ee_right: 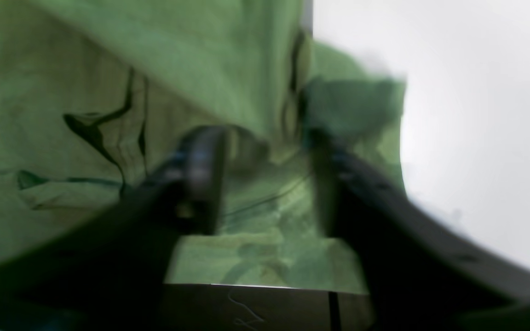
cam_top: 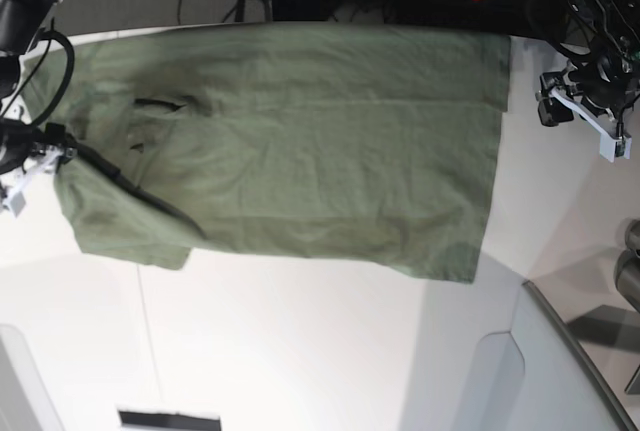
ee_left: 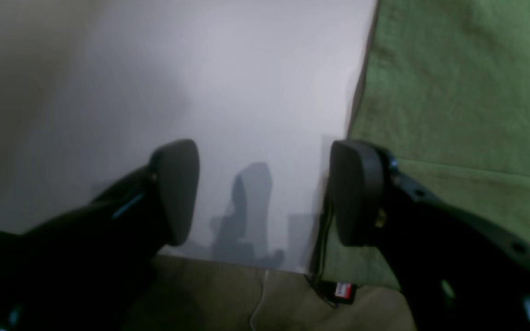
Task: Layout the t-shirt on the table in an organized manner, then fold the t-shirt properly
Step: 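Grasp the green shirt's side edge near the hem with the right gripper, then grasp the hem corner with the left gripper and fold it toward the collar, then move the left gripper to the hem corner and grasp both hem corners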
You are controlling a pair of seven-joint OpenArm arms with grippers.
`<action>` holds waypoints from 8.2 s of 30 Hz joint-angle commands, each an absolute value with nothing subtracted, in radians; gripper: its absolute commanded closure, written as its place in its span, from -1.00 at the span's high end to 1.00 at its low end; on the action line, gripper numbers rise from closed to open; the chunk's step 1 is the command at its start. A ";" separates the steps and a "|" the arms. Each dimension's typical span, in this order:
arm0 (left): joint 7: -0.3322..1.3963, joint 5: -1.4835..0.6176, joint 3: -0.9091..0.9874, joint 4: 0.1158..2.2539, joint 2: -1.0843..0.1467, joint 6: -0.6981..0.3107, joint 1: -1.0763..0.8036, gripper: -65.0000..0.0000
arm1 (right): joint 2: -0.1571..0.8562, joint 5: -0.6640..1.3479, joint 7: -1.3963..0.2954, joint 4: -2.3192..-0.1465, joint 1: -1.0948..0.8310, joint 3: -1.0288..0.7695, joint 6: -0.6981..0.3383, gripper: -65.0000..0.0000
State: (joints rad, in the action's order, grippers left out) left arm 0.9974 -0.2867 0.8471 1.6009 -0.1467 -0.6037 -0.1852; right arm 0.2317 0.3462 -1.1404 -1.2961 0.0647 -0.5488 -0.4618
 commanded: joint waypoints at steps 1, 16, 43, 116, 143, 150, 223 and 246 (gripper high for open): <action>0.983 -0.297 0.851 1.613 -0.162 -0.607 -0.180 0.33 | 0.251 0.355 -1.130 -1.339 0.073 -0.565 -0.460 0.17; 0.983 -0.305 0.852 1.618 -0.162 -0.608 -0.182 0.33 | 0.394 0.351 -0.981 -0.986 0.389 -0.372 -0.464 0.23; 0.983 -0.297 0.855 1.618 -0.165 -0.608 -0.185 0.33 | 0.409 0.349 -0.665 -0.492 0.558 -0.180 -0.458 -0.63; 0.983 -0.295 0.852 1.613 -0.166 -0.608 -0.179 0.33 | 0.331 -0.079 -0.736 -0.492 0.616 -0.285 -0.343 -0.02; 0.905 -0.077 0.644 1.158 -0.236 -0.602 0.263 0.33 | 0.326 -0.077 -0.736 -0.501 0.613 -0.286 -0.344 -1.00; 0.774 -0.050 0.516 0.789 -0.245 -0.602 0.404 0.33 | 0.326 -0.077 -0.736 -0.501 0.613 -0.286 -0.344 -1.00; 0.665 -0.038 0.565 0.676 -0.314 -0.602 0.470 0.12 | 0.326 -0.077 -0.734 -0.501 0.611 -0.282 -0.346 -1.00; 0.449 -0.050 0.386 0.496 -0.306 -0.476 0.483 -0.57 | 0.326 -0.077 -0.734 -0.501 0.611 -0.282 -0.346 -1.00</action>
State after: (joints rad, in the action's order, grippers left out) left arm 0.4145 -0.0593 0.3889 0.4942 -0.3023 -0.4740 0.4706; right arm 0.3099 -0.0792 -0.7437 -0.4847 0.5812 -0.2817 -0.3477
